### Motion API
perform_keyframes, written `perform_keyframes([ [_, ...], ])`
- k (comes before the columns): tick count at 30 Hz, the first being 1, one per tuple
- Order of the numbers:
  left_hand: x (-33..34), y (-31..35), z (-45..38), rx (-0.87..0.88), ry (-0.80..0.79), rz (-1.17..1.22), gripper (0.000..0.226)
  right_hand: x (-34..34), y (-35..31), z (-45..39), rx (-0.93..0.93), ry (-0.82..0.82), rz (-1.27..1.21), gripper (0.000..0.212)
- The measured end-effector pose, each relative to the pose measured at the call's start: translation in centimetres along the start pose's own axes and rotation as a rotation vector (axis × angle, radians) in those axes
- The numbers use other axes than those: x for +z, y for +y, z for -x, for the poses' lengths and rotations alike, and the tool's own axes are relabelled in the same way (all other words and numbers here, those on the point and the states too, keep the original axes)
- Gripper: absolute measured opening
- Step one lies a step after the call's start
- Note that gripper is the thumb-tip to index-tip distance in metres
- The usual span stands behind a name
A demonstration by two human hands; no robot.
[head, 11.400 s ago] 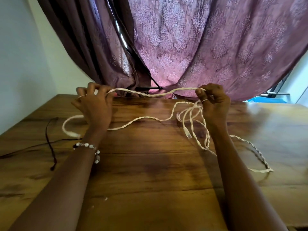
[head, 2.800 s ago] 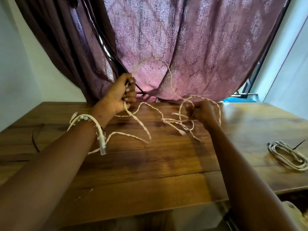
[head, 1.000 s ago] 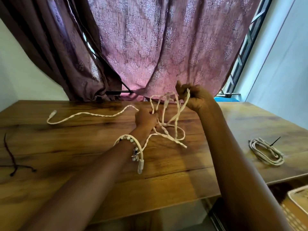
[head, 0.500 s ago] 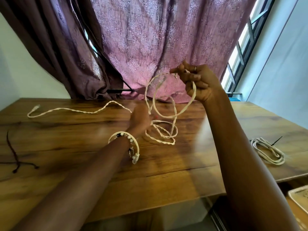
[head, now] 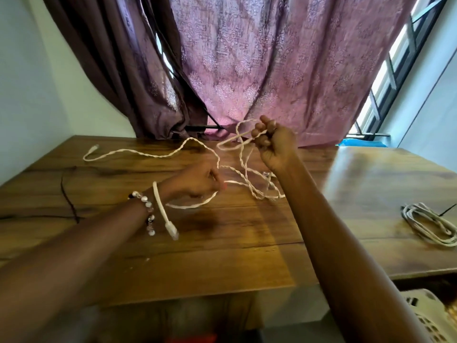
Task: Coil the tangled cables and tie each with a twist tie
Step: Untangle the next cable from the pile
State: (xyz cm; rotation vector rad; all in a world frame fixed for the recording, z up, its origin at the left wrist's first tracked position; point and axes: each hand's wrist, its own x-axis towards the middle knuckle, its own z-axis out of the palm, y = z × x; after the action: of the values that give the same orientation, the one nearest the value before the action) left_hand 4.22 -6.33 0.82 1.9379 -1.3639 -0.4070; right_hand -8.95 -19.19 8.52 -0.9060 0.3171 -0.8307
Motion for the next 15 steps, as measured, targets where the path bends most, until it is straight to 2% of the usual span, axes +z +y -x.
perform_keyframes([
  [2,-1.7,0.9,2.2,-0.082,-0.304,0.053,0.008,-0.2,1.5,0.3,-0.069,0.017,0.273,0.031],
  [4,-3.0,1.3,3.7,-0.111,-0.459,0.082,0.011,-1.3,3.2,-0.1,-0.173,0.023,0.556,0.029],
  [7,-3.9,0.7,4.9,-0.135,-0.451,0.122,0.028,-3.9,4.2,-1.1,-0.289,0.096,0.939,0.027],
  [10,-4.0,0.0,5.7,-0.048,-0.419,-0.093,0.039,-6.0,2.8,-1.6,-0.451,0.247,1.292,0.028],
  [12,-4.1,0.0,6.1,0.001,-0.461,-0.075,0.035,-7.2,1.1,-1.6,-0.568,0.352,1.354,0.029],
  [15,-5.0,0.3,6.2,-0.038,-0.638,0.039,0.017,-8.2,-0.7,-1.1,-0.679,0.444,1.408,0.029],
])
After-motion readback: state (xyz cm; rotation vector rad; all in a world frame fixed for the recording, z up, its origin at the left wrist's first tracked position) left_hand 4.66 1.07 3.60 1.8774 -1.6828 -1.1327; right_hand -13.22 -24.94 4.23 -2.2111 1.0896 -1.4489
